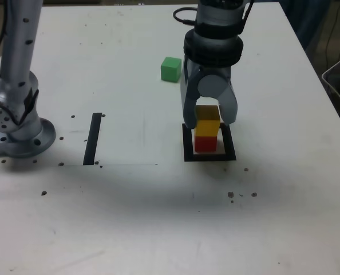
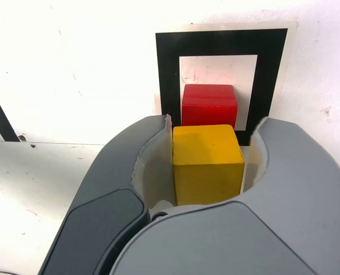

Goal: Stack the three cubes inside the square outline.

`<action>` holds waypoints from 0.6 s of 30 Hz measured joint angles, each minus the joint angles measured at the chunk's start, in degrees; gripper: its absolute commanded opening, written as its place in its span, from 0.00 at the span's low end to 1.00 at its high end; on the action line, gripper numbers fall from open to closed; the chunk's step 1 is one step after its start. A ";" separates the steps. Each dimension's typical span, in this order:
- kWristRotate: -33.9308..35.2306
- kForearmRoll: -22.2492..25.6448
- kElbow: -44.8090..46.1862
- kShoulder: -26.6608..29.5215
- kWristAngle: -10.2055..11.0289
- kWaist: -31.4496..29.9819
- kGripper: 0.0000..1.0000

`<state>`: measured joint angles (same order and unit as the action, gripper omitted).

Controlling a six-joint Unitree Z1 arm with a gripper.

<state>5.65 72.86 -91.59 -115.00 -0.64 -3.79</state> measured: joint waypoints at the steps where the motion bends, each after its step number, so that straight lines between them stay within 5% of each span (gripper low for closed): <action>1: -0.02 0.00 0.00 0.00 0.00 0.00 0.97; 18: -0.02 0.03 0.65 0.39 2.17 0.53 1.00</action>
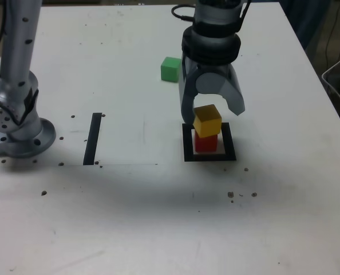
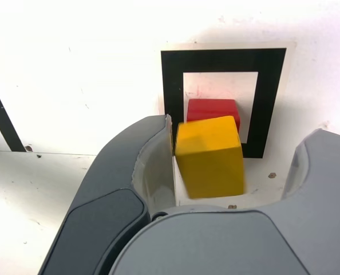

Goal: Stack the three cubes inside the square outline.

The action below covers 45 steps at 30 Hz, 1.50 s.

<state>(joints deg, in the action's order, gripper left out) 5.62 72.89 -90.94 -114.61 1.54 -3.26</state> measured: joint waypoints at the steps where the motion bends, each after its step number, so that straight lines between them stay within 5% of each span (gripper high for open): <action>1: 0.00 0.00 0.00 0.00 0.00 0.03 1.00; 23: -2.12 5.49 -1.02 3.77 -0.27 0.73 1.00; 34: -16.76 7.16 -1.04 4.42 -1.53 13.38 1.00; 40: -22.99 6.96 -0.58 4.39 -0.21 21.11 1.00; 45: -27.64 6.95 -0.20 3.61 3.97 26.72 1.00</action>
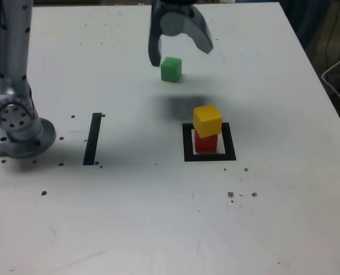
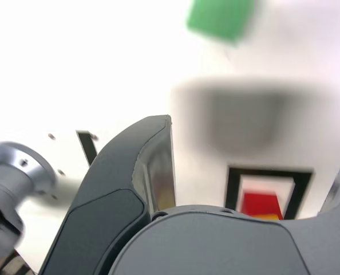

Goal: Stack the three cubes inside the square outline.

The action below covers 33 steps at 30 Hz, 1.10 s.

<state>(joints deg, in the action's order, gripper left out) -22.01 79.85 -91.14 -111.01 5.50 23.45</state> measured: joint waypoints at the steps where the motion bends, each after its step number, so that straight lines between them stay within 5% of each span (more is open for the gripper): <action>1: -0.83 -0.06 0.17 -0.28 1.07 0.79 1.00; 5: -4.39 -1.29 0.59 -1.05 3.58 2.45 1.00; 25: -11.10 -8.67 4.56 -5.20 5.22 5.97 0.98; 33: -13.39 -10.31 1.98 -8.33 5.75 7.37 0.90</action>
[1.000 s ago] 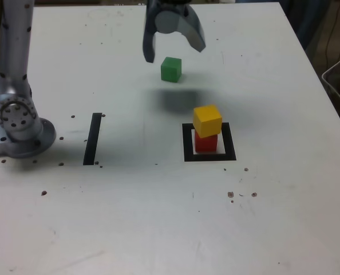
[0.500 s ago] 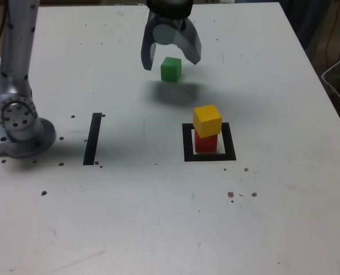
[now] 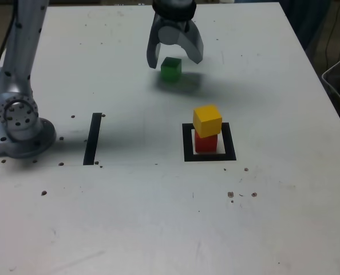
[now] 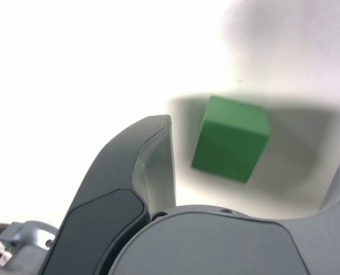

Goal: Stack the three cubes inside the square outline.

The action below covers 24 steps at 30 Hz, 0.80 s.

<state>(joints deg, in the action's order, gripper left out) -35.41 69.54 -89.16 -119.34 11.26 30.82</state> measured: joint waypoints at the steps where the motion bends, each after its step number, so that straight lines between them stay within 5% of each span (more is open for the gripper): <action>1: -0.26 -0.18 -0.26 -0.36 -0.06 0.16 0.89; 24: -2.36 0.78 -1.29 -1.17 -1.96 1.61 0.42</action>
<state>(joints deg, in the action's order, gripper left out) -37.77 70.32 -90.44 -120.50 9.30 32.44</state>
